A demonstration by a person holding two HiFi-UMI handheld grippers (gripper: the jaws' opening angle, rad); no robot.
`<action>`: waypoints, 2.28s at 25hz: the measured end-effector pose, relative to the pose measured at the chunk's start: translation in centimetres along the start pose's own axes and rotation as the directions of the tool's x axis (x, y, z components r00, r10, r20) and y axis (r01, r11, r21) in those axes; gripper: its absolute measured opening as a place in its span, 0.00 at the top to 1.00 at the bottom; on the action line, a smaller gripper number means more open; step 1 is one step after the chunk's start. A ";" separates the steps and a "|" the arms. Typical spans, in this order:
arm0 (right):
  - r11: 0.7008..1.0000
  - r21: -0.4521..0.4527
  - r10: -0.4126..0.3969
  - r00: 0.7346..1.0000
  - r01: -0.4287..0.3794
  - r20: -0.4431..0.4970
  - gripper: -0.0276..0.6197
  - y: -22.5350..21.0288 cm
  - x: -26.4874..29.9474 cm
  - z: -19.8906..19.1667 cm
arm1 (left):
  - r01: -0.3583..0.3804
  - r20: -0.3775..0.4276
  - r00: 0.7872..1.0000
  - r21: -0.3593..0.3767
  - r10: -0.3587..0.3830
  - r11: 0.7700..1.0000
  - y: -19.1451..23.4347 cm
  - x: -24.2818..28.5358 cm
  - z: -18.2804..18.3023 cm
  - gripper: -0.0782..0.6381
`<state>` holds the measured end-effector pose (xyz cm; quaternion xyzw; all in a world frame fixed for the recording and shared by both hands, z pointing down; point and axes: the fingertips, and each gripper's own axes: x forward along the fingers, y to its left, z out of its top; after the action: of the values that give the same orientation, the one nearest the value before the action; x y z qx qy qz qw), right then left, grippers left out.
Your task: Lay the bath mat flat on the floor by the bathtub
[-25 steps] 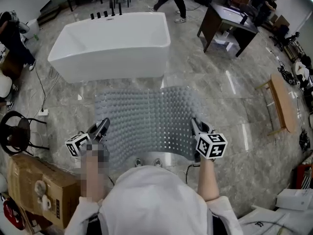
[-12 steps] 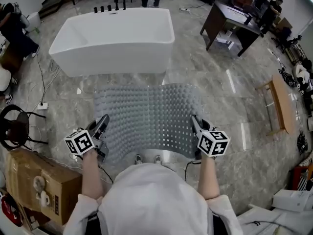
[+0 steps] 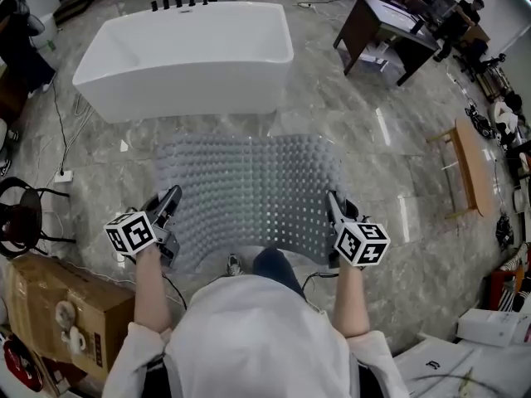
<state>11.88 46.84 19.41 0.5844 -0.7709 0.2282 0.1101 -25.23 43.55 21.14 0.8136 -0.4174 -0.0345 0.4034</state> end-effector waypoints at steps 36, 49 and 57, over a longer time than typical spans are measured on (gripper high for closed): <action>0.989 -0.026 0.146 0.988 -0.148 -0.053 0.89 -13.2 14.7 8.3 | -0.172 0.032 0.985 0.006 0.172 0.985 -0.5 16.5 5.3 0.83; 0.997 -0.016 0.078 0.995 -0.079 -0.055 0.89 -11.4 22.2 11.1 | -0.136 -0.010 0.991 -0.005 0.136 0.991 6.1 21.0 11.6 0.83; 1.000 0.000 0.018 1.000 -0.018 -0.022 0.89 -9.6 27.1 14.0 | -0.087 -0.046 0.995 0.032 0.089 0.996 10.2 24.2 17.5 0.83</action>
<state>14.41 15.02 21.15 0.5748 -0.7749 0.2356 0.1167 -23.02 12.16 23.15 0.8009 -0.4437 0.0086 0.4020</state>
